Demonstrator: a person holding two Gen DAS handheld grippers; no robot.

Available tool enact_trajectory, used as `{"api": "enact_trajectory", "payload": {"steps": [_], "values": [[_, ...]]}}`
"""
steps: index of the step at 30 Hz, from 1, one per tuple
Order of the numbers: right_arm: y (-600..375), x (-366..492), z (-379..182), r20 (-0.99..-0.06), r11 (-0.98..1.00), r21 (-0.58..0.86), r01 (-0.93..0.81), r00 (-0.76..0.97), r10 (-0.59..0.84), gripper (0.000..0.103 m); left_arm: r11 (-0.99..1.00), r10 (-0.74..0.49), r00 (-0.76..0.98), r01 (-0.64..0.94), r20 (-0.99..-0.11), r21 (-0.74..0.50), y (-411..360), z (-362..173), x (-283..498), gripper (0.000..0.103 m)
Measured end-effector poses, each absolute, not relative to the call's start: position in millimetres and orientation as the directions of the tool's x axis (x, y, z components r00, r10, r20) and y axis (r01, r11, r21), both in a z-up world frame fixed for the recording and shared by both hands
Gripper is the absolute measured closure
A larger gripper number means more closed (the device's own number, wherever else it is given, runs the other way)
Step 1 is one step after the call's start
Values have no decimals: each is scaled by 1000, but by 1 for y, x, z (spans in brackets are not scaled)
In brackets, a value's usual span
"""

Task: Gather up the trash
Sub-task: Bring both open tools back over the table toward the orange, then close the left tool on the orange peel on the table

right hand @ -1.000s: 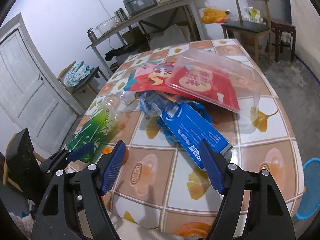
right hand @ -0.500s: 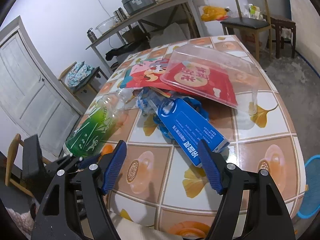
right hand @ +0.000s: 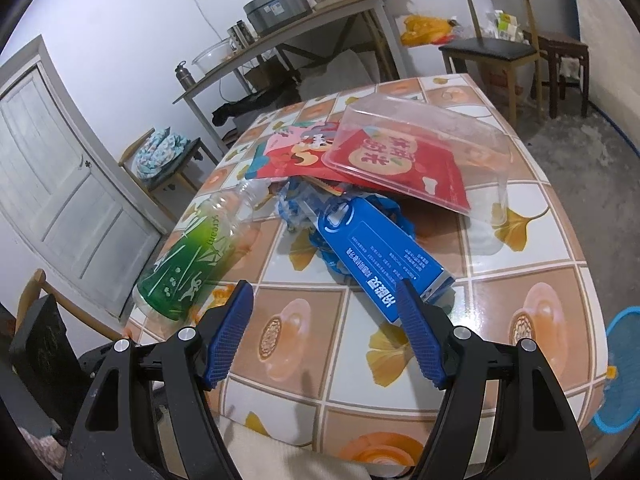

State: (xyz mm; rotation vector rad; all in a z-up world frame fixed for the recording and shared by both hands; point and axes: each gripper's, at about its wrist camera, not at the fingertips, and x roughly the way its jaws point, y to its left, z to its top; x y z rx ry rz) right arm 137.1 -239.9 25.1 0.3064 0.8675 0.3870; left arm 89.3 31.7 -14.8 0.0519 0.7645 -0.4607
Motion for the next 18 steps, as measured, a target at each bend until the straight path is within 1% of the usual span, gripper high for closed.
{"api": "enact_trajectory", "payload": {"steps": [5, 11, 15, 18], "values": [[-237, 136, 25, -673, 885, 416, -209, 583, 454, 34, 935, -327, 653, 328, -684, -134, 47, -15, 103, 61], [-236, 134, 23, -672, 881, 425, -208, 580, 461, 34, 931, -314, 625, 350, -715, -103, 45, -23, 97, 61], [-228, 129, 23, -663, 867, 431, -250, 565, 492, 39, 924, -316, 613, 373, -724, -87, 49, -22, 79, 61], [-210, 122, 21, -654, 842, 436, -316, 532, 538, 49, 928, -300, 605, 364, -738, -78, 55, -24, 71, 61]]}}
